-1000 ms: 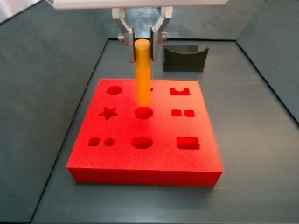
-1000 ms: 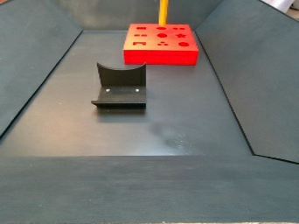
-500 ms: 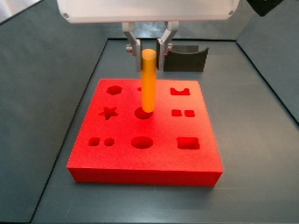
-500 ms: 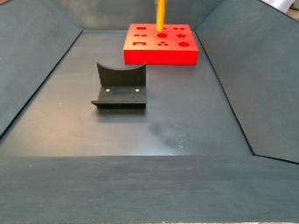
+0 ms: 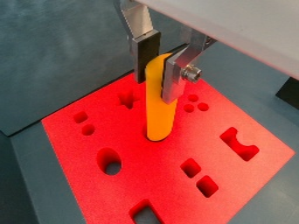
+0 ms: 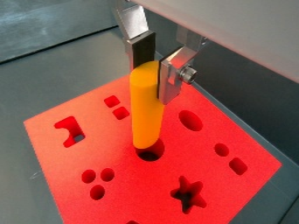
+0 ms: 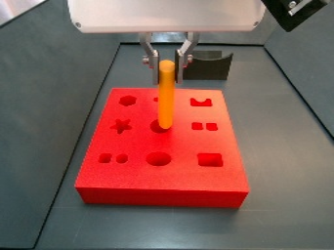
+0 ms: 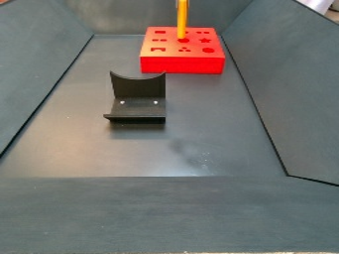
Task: Pick up the oval object. Move up. Move to above the board. Insert the oval object.
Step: Insert the oval object.
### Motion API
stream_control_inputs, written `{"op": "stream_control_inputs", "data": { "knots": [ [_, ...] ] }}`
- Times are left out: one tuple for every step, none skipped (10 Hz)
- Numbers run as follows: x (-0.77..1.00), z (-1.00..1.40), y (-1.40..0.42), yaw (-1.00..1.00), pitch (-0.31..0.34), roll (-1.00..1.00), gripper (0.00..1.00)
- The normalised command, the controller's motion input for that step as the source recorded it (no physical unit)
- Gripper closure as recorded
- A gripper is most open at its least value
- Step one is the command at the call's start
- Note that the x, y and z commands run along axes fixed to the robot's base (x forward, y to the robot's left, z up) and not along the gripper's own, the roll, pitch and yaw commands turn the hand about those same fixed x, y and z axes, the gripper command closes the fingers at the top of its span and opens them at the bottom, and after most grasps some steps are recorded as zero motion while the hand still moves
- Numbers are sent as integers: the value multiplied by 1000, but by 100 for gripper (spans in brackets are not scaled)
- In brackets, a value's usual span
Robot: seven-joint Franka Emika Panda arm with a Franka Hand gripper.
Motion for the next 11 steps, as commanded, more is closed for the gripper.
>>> {"op": "stream_control_inputs", "data": {
  "knots": [
    [20,-71,0,0,1,9,100],
    [0,-103,0,0,0,29,100],
    [0,-114,0,0,0,33,100],
    [0,-131,0,0,0,26,100],
    [0,-129,31,0,0,40,100],
    [0,-97,11,0,0,17,100],
    [0,-94,0,0,0,17,100],
    [0,-114,0,0,0,20,100],
    [-3,-134,0,0,0,14,100],
    [0,-157,0,0,-3,6,100],
    [-9,-171,0,0,-19,0,100]
  ]
}}
